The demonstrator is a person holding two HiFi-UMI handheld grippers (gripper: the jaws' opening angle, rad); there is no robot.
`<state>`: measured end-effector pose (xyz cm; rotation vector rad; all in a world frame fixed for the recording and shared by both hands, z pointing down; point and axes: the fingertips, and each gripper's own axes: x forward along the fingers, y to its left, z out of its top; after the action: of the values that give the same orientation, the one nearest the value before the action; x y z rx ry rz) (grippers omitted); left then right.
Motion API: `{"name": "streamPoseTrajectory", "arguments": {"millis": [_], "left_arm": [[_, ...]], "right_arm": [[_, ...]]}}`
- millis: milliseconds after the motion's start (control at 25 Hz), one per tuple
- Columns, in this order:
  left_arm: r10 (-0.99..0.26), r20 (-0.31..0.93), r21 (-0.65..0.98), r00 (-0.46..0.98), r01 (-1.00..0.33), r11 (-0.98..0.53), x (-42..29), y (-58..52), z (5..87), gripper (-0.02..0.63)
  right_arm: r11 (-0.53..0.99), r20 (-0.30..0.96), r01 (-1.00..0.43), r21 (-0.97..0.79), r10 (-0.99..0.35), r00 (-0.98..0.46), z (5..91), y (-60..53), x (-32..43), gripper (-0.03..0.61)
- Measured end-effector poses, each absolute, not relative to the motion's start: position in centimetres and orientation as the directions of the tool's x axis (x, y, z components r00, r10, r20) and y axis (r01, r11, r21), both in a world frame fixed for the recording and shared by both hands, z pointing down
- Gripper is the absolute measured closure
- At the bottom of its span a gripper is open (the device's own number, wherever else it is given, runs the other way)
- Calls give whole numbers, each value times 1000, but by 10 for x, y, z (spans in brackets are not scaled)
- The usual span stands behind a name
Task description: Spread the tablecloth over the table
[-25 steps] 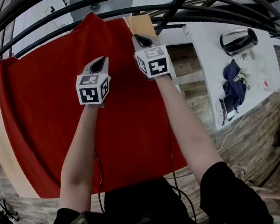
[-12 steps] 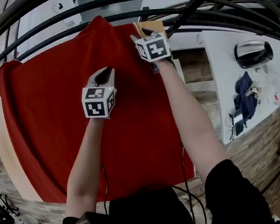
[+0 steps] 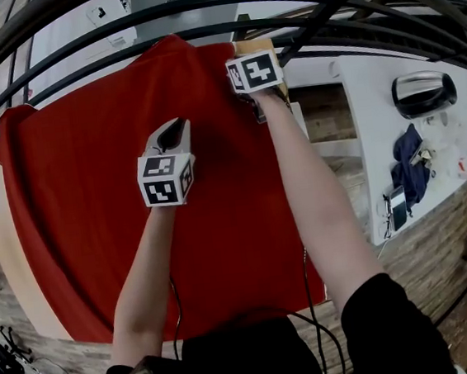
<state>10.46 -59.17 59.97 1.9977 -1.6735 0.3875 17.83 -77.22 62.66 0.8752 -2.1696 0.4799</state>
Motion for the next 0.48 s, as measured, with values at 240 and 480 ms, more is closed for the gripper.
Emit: {"name": "streamPoseTrajectory", "arguments": {"millis": [240, 480], "left_arm": [[-837, 510, 213, 198, -972, -100, 104, -593, 600, 573], [-824, 529, 172, 202, -977, -129, 111, -595, 602, 527]], "right_arm": [[682, 728, -728, 67, -532, -432, 623, -794, 221, 561], [671, 721, -720, 178, -587, -368, 610, -827, 275, 561]]}}
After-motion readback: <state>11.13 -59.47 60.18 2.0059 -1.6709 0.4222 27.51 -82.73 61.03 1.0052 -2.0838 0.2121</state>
